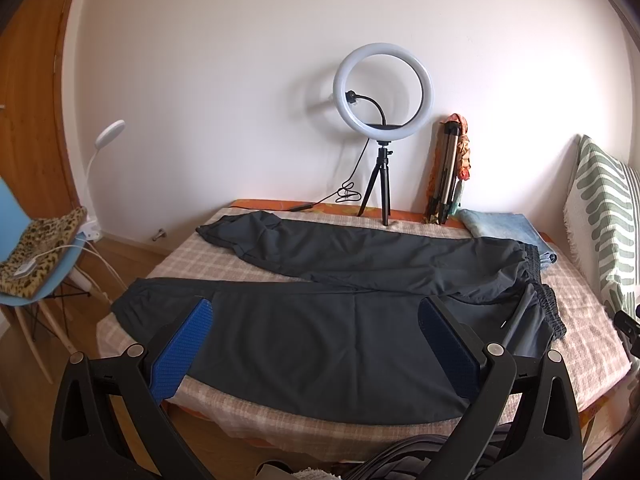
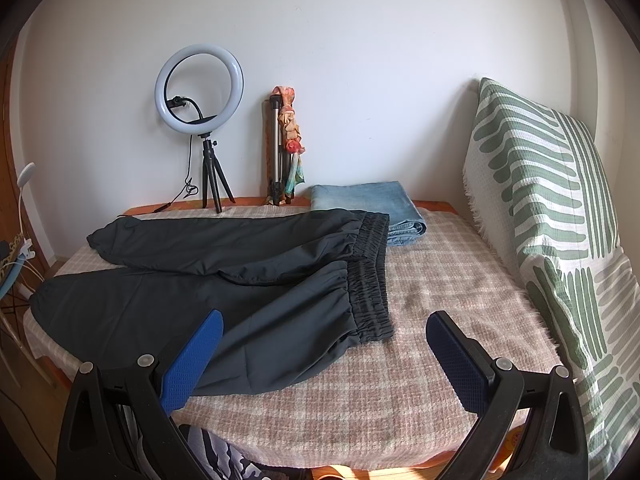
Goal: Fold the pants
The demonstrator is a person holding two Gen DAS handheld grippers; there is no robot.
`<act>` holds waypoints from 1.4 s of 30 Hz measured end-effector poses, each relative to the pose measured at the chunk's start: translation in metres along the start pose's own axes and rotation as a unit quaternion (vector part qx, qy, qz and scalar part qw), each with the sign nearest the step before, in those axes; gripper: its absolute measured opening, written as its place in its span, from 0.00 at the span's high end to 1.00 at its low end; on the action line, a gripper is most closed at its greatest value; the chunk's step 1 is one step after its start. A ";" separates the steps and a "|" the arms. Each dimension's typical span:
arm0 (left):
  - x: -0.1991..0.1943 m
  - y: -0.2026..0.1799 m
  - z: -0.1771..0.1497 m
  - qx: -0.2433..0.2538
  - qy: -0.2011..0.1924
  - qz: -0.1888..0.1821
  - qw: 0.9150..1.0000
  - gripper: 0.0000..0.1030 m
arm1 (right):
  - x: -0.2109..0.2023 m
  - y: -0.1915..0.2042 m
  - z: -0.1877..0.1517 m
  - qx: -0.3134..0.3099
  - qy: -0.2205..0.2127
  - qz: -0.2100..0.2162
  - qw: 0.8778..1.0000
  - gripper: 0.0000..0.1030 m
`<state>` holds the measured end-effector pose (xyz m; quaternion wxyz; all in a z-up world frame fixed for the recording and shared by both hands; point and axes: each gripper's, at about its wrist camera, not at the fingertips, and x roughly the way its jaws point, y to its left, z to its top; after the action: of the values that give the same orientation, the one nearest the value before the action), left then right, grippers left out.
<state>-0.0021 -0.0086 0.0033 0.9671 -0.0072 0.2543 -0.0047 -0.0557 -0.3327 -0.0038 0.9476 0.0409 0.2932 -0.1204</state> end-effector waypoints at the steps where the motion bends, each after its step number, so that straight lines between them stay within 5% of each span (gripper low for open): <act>1: 0.000 -0.001 0.000 0.000 0.000 0.000 1.000 0.01 | 0.000 0.000 0.000 0.000 0.000 0.001 1.000 0.00; 42: 0.011 0.020 -0.005 -0.011 0.005 0.016 1.000 0.01 | 0.003 0.009 0.000 -0.008 0.001 0.003 1.000 0.00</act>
<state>0.0048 0.0116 -0.0068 0.9656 -0.0141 0.2595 0.0135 -0.0511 -0.3244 -0.0051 0.9478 0.0340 0.2954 -0.1151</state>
